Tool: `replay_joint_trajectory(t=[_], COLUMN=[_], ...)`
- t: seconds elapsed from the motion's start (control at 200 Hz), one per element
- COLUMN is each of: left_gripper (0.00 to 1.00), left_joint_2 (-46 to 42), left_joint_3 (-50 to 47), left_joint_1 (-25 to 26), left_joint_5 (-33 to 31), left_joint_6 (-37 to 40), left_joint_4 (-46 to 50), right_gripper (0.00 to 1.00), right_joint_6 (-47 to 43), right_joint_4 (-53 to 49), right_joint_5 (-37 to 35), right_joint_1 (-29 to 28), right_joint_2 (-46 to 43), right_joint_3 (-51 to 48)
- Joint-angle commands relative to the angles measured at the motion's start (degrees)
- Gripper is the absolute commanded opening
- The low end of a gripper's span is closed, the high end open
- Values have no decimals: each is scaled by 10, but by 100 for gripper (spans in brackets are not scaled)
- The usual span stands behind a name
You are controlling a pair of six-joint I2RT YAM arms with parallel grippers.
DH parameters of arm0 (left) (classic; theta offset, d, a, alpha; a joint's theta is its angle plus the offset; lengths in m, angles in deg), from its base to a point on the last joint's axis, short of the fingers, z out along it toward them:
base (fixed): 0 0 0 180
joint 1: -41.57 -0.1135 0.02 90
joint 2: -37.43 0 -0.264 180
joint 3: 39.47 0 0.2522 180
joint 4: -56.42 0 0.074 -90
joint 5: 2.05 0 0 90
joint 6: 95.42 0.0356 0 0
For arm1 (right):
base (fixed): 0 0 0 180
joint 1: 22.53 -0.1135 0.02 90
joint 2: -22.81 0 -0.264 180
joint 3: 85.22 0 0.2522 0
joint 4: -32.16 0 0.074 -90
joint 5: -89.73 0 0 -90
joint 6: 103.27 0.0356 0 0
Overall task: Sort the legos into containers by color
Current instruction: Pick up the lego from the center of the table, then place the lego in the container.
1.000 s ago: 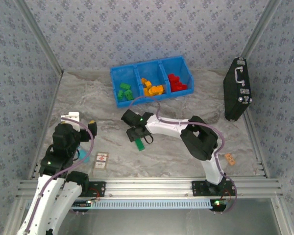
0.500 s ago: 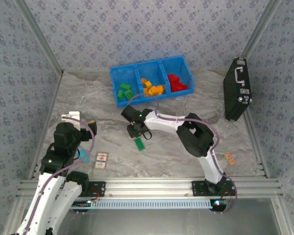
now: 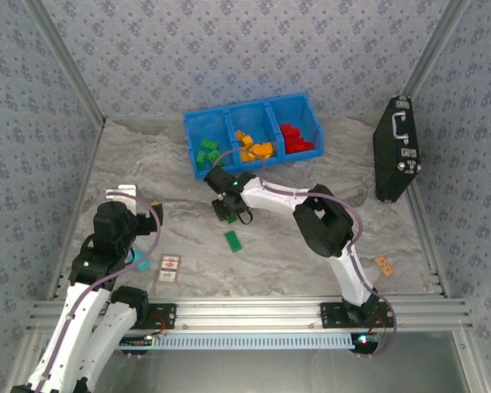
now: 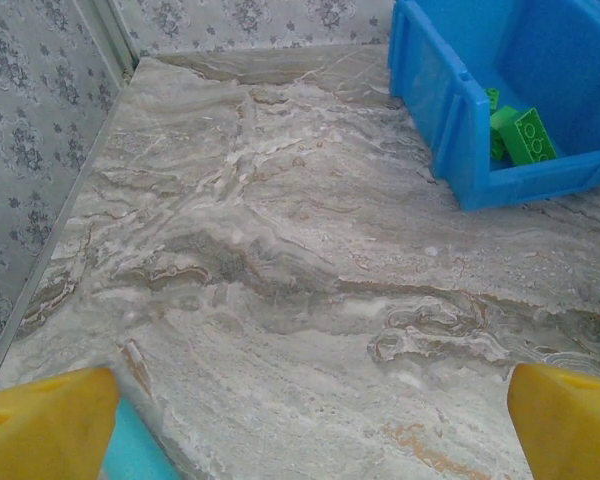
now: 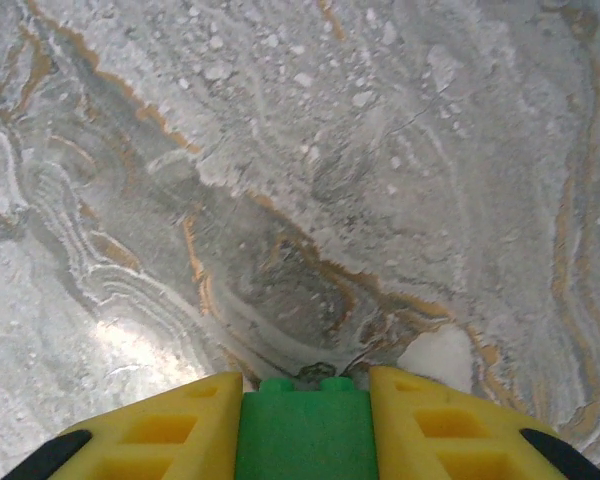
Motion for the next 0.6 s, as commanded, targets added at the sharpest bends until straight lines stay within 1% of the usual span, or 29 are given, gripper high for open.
replay_joint_trajectory(t=[0.0,0.195,0.4,0.595], left_gripper=[100,100,100,100], left_joint_2=[4,14,26,43], left_joint_3=[17,17,18,18], left_joint_1=[-2,-6,-11,-15], left_joint_5=[-8,-6,-4,-5], left_joint_6=[7,8,9,12], left_joint_4=[-5,-8,-11,-14], right_gripper=[34,34,34,34], right_joint_6=[-20,-42,-68,-86], right_joint_4=[-31,-52,-86,-112], right_joint_5=[9,10,10,14], right_joint_1=[9,24,40,64], right_joint_2=[13,22,44,85], right_joint_3=[23,74,162,262])
